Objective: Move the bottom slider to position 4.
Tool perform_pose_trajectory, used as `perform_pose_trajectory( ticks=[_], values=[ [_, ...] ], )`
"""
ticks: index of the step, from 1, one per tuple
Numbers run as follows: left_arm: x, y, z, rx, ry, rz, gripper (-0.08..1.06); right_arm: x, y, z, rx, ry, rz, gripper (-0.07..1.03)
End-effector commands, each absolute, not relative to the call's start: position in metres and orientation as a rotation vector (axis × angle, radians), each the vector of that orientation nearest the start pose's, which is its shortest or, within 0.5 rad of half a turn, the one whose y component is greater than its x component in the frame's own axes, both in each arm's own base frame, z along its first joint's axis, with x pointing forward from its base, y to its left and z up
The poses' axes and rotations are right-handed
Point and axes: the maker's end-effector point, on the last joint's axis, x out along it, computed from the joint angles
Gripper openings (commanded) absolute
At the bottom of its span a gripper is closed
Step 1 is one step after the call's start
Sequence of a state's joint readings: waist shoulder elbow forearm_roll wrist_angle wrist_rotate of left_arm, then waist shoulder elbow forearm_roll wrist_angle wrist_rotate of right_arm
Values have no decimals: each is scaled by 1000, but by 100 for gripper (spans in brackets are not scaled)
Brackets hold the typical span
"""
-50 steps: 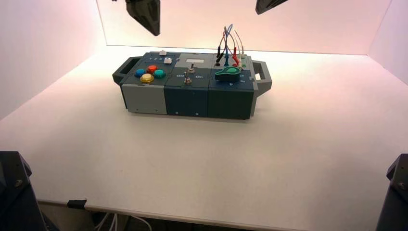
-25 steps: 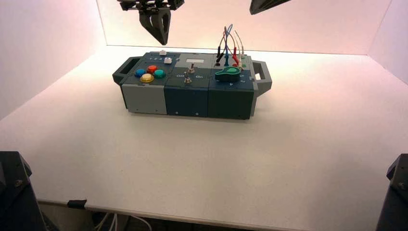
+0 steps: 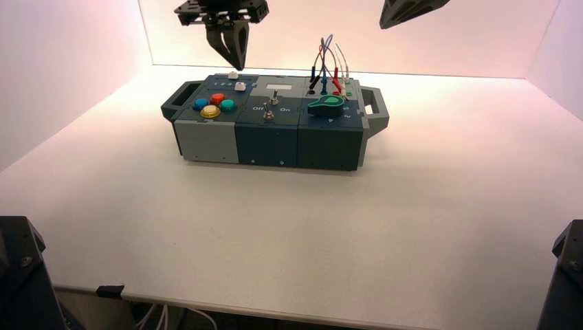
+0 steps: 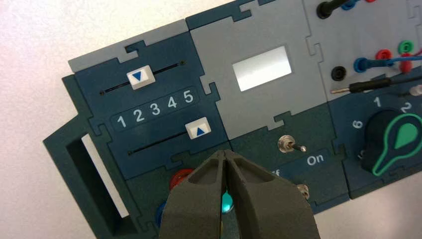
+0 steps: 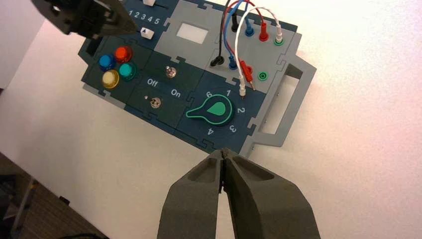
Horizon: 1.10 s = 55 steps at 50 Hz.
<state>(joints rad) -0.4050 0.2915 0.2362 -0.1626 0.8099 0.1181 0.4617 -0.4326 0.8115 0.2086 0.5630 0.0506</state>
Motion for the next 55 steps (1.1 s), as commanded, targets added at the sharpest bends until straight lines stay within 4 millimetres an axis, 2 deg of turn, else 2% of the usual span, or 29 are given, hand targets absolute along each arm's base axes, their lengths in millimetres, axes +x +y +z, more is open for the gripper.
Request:
perform_pose_trajectory(
  ticks=[1,17,45,55],
  values=[
    [411,-201,89,175,1276,-446,-3,274,157,179,48,963,422,-2],
    [421,-209,80,148,1270,-445,-3,272,157,177,41,976,424,-2],
    [422,-207,56,184,1311,-448,-3,272,157,177,37,980,425,-2],
    [423,-206,57,198,1300,-446,-3,271,157,176,37,981,425,-2]
  ],
)
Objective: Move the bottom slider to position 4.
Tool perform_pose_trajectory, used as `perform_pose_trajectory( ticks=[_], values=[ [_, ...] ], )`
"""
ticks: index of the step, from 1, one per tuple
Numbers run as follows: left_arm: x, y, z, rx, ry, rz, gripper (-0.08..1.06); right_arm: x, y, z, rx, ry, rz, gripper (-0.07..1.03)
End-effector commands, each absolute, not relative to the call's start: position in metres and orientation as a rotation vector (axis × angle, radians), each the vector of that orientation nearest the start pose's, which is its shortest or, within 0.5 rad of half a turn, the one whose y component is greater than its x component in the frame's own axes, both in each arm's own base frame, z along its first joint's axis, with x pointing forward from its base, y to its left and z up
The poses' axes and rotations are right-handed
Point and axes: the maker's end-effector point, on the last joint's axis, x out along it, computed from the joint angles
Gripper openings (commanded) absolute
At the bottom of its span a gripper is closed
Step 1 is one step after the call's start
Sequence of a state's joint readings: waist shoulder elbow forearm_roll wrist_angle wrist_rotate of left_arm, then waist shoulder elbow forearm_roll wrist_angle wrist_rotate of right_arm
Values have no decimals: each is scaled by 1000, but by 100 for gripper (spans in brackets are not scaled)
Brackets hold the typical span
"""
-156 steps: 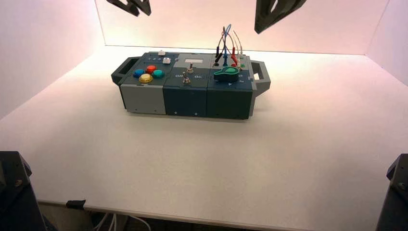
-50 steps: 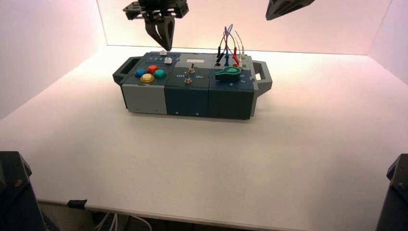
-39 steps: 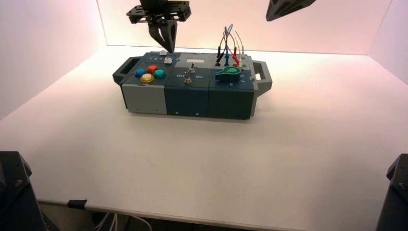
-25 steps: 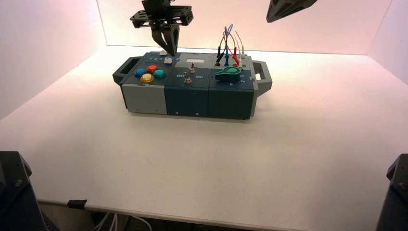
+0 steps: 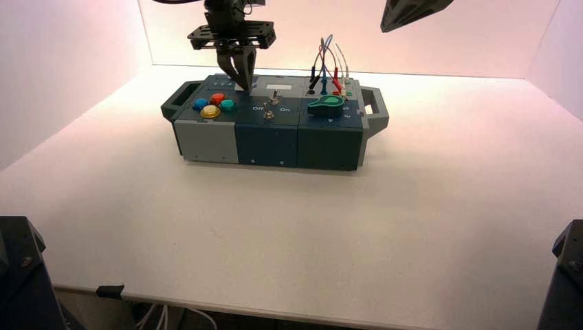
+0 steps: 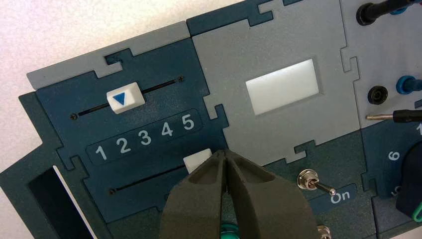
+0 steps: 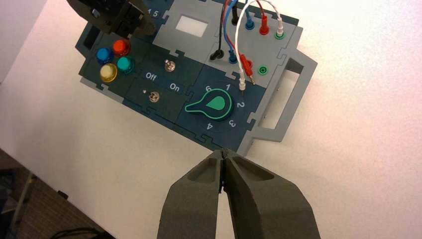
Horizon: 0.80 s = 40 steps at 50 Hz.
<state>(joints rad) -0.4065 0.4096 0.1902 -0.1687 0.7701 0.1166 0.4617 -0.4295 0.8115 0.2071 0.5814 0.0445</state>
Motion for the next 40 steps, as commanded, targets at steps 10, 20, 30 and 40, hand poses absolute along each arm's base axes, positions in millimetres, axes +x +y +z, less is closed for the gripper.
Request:
perform_pose_trajectory(
  ticks=[10,20,30,40],
  values=[
    [425,-206,59,198,1291,-446,-3,271,156,177,37,981,425,-2],
    [425,-205,61,200,1289,-445,-3,271,156,177,37,981,425,-2],
    [426,-204,64,197,1281,-443,-3,271,156,177,37,981,425,-2],
    [427,-201,69,192,1275,-439,-3,271,156,178,37,980,426,-2]
  ],
)
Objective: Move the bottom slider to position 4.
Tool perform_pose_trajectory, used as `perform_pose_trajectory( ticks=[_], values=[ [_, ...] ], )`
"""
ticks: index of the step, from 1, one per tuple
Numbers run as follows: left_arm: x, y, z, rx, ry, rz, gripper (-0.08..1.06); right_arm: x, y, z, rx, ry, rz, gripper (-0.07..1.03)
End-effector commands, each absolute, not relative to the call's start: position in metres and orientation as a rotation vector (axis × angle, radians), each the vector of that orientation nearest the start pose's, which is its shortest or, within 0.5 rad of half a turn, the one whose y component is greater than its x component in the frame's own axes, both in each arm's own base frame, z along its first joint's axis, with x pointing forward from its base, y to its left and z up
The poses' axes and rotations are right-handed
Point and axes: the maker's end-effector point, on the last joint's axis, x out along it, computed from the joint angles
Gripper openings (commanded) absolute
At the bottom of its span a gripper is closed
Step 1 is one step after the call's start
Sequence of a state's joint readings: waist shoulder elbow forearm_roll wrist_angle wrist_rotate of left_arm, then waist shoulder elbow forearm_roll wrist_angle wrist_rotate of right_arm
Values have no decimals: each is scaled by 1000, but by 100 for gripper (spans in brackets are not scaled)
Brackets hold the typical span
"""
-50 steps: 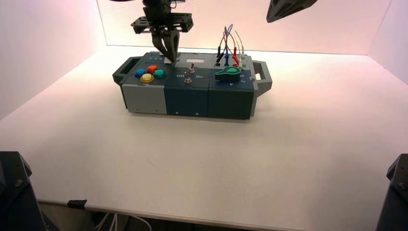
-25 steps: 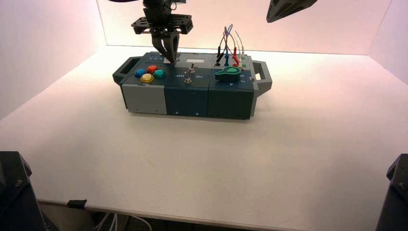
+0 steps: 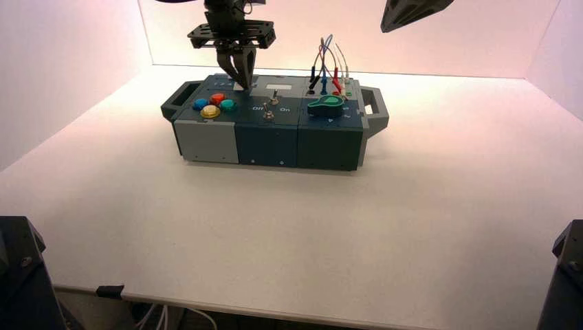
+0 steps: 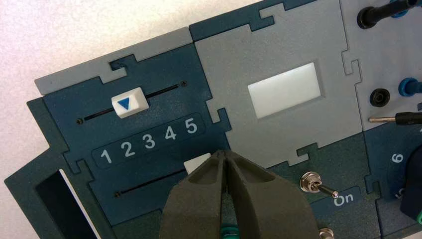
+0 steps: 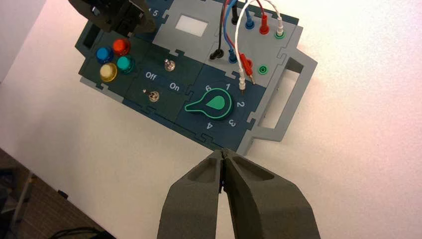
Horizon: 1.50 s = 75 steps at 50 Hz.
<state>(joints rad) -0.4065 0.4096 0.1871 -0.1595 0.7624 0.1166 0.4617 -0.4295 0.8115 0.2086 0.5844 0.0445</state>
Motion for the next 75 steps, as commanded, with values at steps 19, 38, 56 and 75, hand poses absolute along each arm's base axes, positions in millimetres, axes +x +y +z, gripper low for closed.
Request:
perform_pose_trajectory(
  ticks=[19,38,56,75],
  values=[
    [426,-195,68,187,1282,-429,-3,270,156,177,36,984,426,-2],
    [427,-194,68,187,1282,-426,-3,270,156,179,36,981,427,-2],
    [428,-193,68,192,1278,-425,-3,270,156,179,36,981,427,-2],
    [427,-193,69,193,1281,-425,-3,271,157,178,36,984,426,-2]
  ],
)
